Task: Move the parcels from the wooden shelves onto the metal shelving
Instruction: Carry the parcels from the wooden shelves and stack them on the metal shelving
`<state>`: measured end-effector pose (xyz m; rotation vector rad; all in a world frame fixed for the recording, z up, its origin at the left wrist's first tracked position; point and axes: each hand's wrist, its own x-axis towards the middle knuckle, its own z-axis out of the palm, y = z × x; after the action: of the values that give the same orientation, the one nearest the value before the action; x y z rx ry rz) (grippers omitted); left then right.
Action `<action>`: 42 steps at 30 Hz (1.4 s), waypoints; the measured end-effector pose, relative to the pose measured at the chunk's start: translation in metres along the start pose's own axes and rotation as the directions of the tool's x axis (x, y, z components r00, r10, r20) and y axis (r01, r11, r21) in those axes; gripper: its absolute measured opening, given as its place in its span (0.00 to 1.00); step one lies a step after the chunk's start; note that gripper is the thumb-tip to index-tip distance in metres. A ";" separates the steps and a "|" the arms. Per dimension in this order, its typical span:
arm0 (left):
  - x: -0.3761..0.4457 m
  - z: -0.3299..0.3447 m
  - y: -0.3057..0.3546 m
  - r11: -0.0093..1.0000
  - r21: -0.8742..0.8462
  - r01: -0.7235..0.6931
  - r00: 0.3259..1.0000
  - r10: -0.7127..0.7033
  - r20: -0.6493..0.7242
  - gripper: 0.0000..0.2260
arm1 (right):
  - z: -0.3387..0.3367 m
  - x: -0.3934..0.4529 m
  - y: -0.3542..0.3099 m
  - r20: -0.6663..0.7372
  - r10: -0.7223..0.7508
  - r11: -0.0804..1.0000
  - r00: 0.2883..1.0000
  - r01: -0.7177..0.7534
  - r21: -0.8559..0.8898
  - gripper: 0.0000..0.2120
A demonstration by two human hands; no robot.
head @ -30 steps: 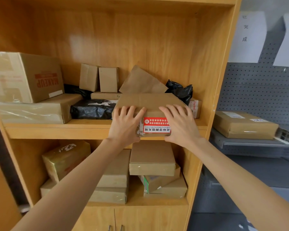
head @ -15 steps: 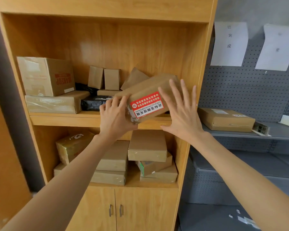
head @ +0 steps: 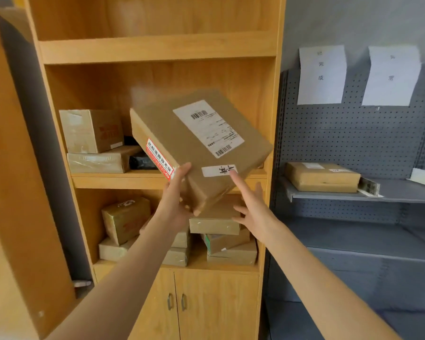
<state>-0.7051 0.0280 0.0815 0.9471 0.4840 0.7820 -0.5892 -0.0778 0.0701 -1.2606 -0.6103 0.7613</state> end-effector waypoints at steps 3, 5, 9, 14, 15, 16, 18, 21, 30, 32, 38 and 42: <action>-0.021 0.008 -0.005 0.999 -0.031 0.024 0.998 -0.022 0.059 0.25 | 0.005 -0.013 -0.001 0.078 -0.028 0.993 0.997 0.018 0.119 0.64; -0.031 0.013 -0.007 0.999 -0.028 0.032 0.993 -0.029 0.117 0.25 | 0.007 -0.019 0.002 0.093 -0.067 0.983 0.993 0.049 0.177 0.60; -0.045 0.014 -0.006 0.998 -0.049 0.038 0.990 -0.030 0.141 0.27 | 0.006 -0.031 0.001 0.067 -0.104 0.957 0.992 0.082 0.279 0.56; -0.050 -0.004 0.006 0.998 0.038 -0.046 0.992 0.041 0.124 0.33 | 0.004 -0.043 -0.006 0.003 -0.108 0.965 0.994 0.104 0.241 0.51; -0.049 -0.012 0.013 0.998 0.011 -0.055 0.996 0.054 0.078 0.36 | -0.001 -0.044 -0.009 -0.011 -0.112 0.969 0.994 0.111 0.220 0.48; -0.048 -0.022 0.021 0.997 -0.046 -0.056 0.998 0.058 0.028 0.37 | -0.006 -0.045 -0.012 -0.027 -0.114 0.975 0.993 0.117 0.190 0.46; -0.044 -0.045 0.038 0.979 -0.196 -0.054 0.997 0.040 -0.071 0.38 | -0.019 -0.047 -0.019 -0.057 -0.111 0.985 0.992 0.118 0.128 0.41; -0.039 -0.080 0.056 0.995 -0.090 0.035 0.993 -0.045 -0.108 0.45 | -0.034 -0.048 -0.026 -0.032 -0.126 0.990 0.992 0.128 0.059 0.35; -0.055 -0.085 0.048 0.962 0.248 0.112 0.987 -0.137 0.088 0.27 | -0.026 -0.047 -0.031 0.051 -0.145 0.989 0.988 0.144 0.015 0.35; -0.056 -0.081 0.044 0.969 0.223 0.104 0.993 -0.116 0.039 0.25 | -0.020 -0.045 -0.029 -0.080 -0.156 0.984 0.985 0.162 0.080 0.43; -0.059 -0.050 0.021 0.997 -0.023 0.080 0.996 -0.081 -0.038 0.15 | 0.017 -0.049 -0.001 -0.200 0.009 0.990 0.980 0.019 0.138 0.61; -0.062 -0.020 0.013 0.987 -0.111 0.119 0.993 -0.117 0.025 0.12 | 0.053 -0.049 0.006 -0.042 0.012 0.997 0.999 -0.009 0.074 0.68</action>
<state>-0.7626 -0.0049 0.0847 0.8128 0.4709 0.6853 -0.6613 -0.0835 0.0760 -1.2099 -0.5371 0.7573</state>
